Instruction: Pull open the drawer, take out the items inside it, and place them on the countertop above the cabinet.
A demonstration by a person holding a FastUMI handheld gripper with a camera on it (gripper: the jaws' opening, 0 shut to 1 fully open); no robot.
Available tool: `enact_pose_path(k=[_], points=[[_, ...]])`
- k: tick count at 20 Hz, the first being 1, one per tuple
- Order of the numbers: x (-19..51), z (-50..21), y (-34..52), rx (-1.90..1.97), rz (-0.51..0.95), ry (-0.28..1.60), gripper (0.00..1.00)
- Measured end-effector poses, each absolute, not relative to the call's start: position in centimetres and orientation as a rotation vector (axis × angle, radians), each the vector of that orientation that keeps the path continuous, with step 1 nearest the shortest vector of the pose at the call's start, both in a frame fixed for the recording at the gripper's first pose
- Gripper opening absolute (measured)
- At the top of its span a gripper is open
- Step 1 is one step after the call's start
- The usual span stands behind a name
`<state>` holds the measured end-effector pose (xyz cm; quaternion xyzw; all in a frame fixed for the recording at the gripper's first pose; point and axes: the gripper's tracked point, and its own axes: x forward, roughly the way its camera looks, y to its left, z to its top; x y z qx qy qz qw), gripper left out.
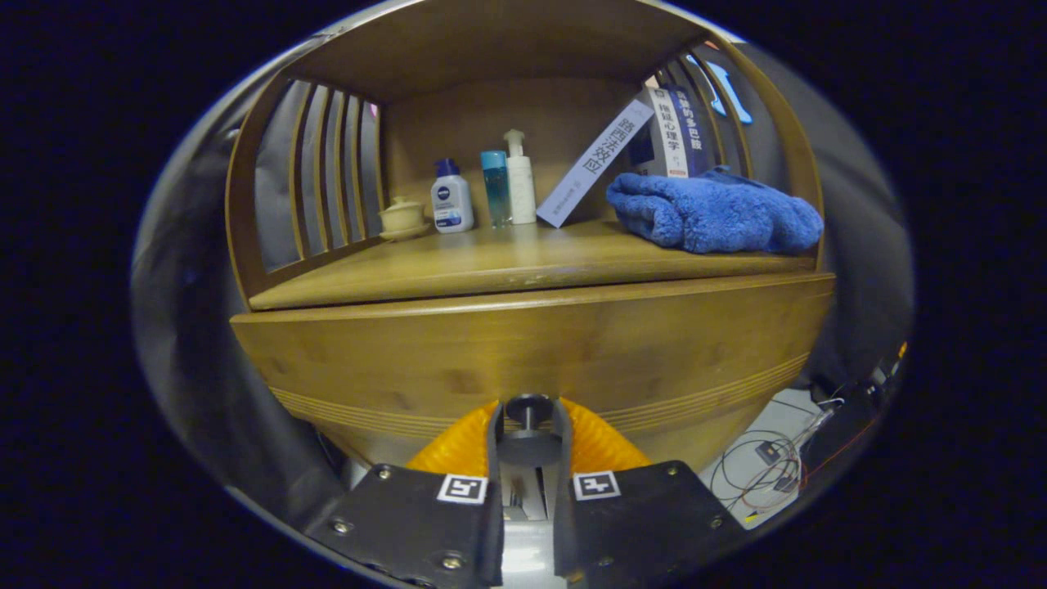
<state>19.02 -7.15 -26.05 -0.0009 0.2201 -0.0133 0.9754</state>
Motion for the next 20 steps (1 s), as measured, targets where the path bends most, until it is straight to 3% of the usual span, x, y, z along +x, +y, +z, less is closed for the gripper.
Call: enact_pose_path(k=[20], points=[[5.6,-26.0,-6.7,-0.004,-0.019,0.416,0.24]])
